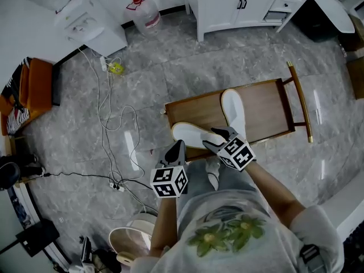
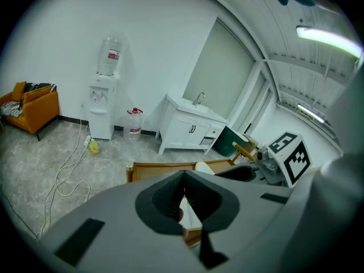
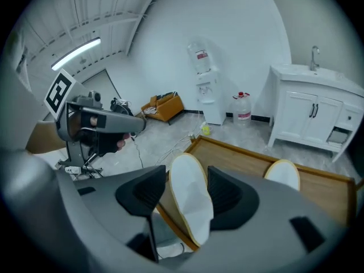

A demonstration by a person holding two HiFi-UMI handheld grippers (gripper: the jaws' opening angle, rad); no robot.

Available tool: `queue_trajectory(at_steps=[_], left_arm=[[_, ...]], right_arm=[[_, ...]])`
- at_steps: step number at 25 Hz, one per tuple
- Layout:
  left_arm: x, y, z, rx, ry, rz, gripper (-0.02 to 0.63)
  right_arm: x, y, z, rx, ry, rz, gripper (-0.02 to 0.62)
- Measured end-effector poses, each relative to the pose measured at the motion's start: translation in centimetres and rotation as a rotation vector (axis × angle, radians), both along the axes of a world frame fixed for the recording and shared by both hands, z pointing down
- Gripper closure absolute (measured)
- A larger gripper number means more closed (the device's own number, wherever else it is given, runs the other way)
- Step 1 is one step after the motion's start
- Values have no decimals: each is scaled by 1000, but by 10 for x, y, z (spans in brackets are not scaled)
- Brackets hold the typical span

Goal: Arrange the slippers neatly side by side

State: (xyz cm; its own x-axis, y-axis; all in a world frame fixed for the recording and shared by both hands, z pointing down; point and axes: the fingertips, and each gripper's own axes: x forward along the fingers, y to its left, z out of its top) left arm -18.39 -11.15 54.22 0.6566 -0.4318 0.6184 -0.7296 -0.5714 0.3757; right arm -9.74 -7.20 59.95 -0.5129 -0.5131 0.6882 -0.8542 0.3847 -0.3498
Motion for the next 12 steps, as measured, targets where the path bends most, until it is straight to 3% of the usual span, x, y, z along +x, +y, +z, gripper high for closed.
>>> queue_trajectory(at_steps=[12], left_arm=[[-23,-8,10,-16,-11,32,591]], right_arm=[[-30,-5,62,-116,105,-170,371]])
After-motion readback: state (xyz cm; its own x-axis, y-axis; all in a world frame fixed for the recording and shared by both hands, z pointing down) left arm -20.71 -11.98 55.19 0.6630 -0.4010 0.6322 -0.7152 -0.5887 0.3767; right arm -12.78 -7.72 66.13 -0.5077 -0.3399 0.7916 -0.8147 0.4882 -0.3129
